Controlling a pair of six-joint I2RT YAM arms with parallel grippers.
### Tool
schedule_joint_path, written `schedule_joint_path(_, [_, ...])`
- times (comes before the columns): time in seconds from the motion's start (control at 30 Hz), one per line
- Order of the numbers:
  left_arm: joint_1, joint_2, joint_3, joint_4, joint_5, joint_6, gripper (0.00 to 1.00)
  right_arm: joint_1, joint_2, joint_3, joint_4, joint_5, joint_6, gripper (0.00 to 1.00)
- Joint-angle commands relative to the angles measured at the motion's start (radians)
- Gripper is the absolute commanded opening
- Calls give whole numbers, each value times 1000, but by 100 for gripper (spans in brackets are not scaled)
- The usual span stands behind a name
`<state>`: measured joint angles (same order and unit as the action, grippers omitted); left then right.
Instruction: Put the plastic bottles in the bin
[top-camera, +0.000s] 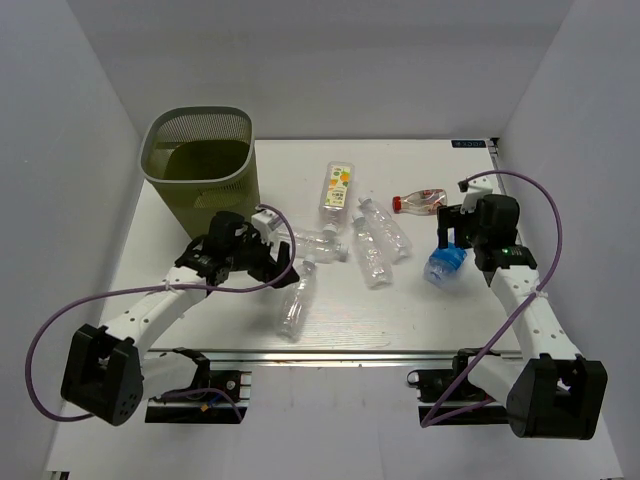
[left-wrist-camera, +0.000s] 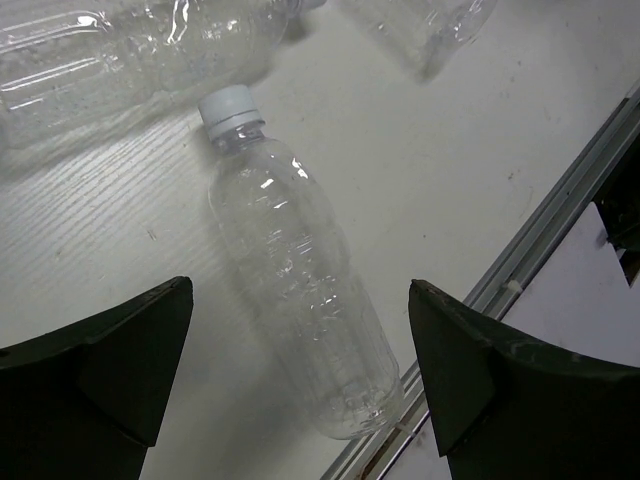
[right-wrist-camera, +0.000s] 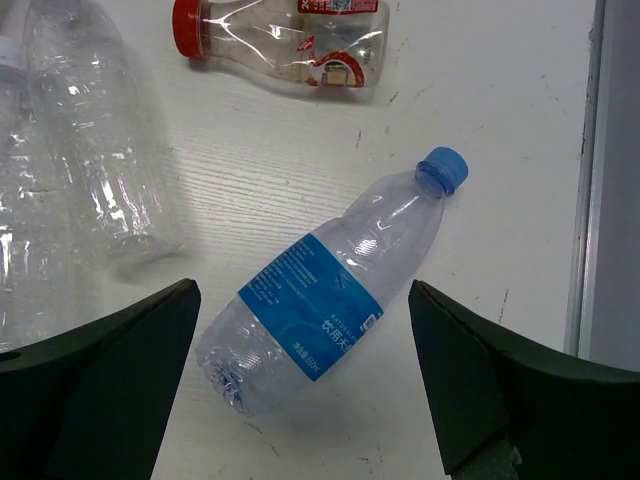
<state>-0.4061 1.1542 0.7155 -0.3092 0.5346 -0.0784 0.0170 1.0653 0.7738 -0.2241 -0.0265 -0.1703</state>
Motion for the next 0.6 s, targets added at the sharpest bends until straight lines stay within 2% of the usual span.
schedule_joint_path(0.0, [-40,10,38,9,-34,11,98,-3,-31,-2,8,-7,-49,90])
schedule_joint_path(0.13, [-68,19,48,9,-128,0,98,-5,-18,-31,-64,-45,-220,90])
schedule_joint_path(0.17, [-80,19,48,9,-148,0,98,-9,-15,-25,-81,-123,-247,90])
schedule_joint_path(0.2, [-80,19,48,9,-168,-14,98,-5,-11,-21,-104,-131,-248,90])
schedule_joint_path(0.27, [-103,19,48,9,-231,-40,98,-6,-16,-8,-118,-192,-218,82])
schedule_joint_path(0.3, [-103,19,48,18,-267,-50,98,-6,-18,-7,-119,-200,-209,71])
schedule_joint_path(0.33, [-115,19,48,18,-287,-69,98,-8,-15,-4,-127,-217,-186,31])
schedule_joint_path(0.37, [-129,33,48,27,-323,-84,98,-5,-21,-1,-127,-225,-176,17])
schedule_joint_path(0.4, [-129,42,48,27,-346,-84,98,-5,-21,-4,-127,-217,-157,13])
schedule_joint_path(0.43, [-155,54,48,27,-373,-110,98,-35,-24,-4,-120,-216,-149,23])
schedule_joint_path(0.5, [-172,105,71,27,-441,-119,98,-35,-24,-8,-123,-205,-150,52])
schedule_joint_path(0.57, [-201,151,97,13,-482,-133,98,-38,-19,-11,-118,-205,-144,61])
